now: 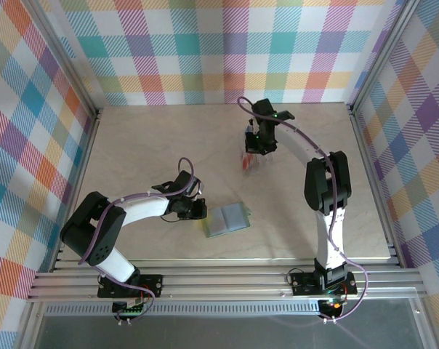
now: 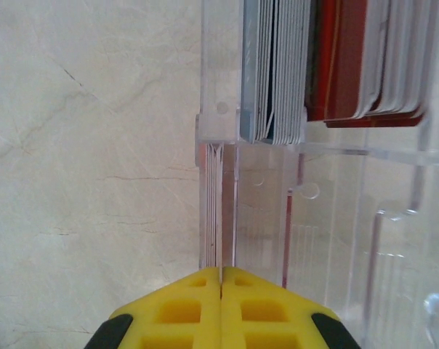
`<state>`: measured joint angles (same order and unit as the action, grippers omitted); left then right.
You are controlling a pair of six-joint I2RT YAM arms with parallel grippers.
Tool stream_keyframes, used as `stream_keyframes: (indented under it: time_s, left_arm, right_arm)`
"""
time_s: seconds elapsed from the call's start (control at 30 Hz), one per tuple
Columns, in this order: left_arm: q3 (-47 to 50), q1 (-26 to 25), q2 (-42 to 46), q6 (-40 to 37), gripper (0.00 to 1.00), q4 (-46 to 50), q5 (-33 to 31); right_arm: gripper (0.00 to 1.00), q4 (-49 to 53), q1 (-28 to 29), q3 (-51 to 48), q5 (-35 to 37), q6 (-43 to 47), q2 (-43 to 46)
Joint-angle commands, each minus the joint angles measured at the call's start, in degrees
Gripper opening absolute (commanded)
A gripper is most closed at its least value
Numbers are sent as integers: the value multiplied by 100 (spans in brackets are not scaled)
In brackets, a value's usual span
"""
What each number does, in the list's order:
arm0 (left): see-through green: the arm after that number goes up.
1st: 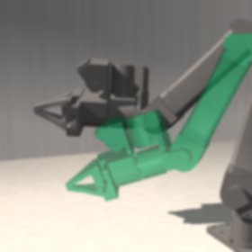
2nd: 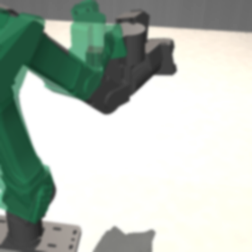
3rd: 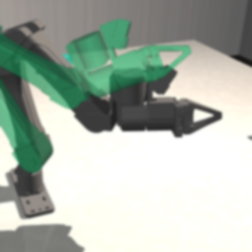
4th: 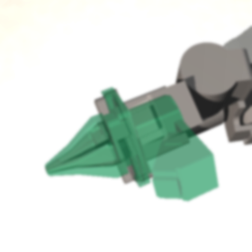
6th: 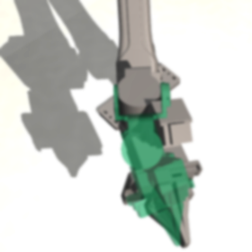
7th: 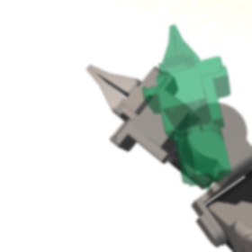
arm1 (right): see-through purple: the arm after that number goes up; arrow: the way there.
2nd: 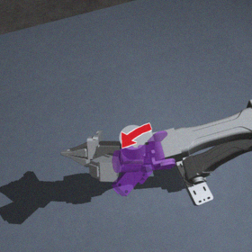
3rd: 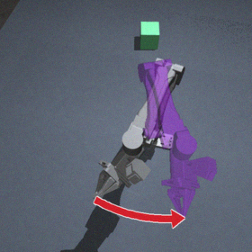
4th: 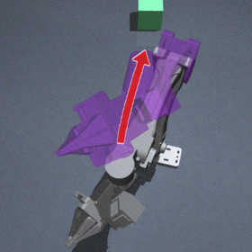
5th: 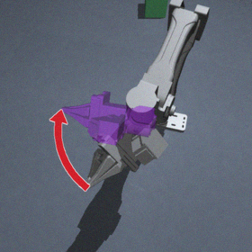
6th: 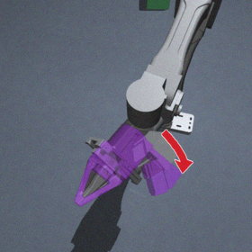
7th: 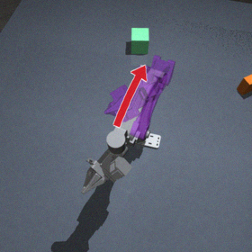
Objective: Put the credit cards into the card holder
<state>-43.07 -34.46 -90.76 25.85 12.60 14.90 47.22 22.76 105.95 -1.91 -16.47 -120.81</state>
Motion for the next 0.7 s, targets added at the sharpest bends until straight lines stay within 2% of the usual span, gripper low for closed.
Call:
stream_keyframes:
  time_s: [0.0,0.67]
  left_arm:
    - [-26,-35,-250,-99,11,92,-91]
    - [-31,-35,-274,-97,11,73,-62]
  right_arm:
    - [0,14,-18,-43,94,-98,306]
    - [5,191,-18,69,-408,-14,-148]
